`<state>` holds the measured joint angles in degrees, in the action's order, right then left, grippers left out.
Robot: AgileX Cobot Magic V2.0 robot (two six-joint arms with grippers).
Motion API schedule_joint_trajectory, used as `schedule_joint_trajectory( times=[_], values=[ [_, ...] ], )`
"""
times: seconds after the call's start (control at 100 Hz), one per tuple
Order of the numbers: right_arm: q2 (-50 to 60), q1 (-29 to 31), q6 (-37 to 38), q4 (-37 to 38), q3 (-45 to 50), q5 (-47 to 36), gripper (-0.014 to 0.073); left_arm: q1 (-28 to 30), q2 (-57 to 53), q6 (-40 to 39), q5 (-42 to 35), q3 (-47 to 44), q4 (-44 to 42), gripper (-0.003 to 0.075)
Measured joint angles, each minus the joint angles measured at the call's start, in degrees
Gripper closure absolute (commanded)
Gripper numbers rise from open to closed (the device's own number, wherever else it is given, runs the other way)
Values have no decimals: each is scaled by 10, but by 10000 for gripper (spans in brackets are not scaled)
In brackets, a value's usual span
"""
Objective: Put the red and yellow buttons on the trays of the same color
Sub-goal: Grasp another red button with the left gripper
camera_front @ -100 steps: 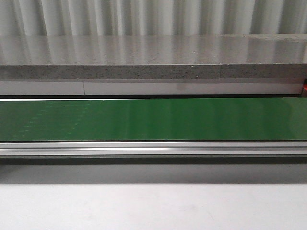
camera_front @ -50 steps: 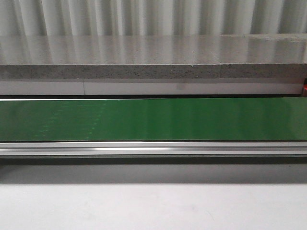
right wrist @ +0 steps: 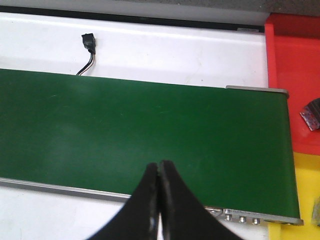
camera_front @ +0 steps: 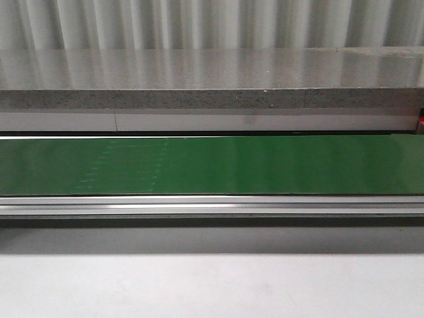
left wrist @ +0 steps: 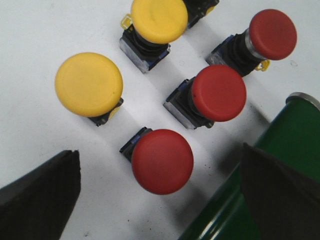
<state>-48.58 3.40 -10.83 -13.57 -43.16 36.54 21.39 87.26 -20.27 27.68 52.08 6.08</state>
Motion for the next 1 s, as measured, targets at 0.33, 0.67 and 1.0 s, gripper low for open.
schedule_joint_trajectory(
  times=[0.33,0.67,1.0],
  values=[
    [0,0,0,0,0,1,661,0,64,0,-5,26,0,100],
    [0,0,0,0,0,1,661,1,86,0,-5,27,2,407],
    [0,0,0,0,0,1,661,1,80,36,49,55,2,740]
  ],
)
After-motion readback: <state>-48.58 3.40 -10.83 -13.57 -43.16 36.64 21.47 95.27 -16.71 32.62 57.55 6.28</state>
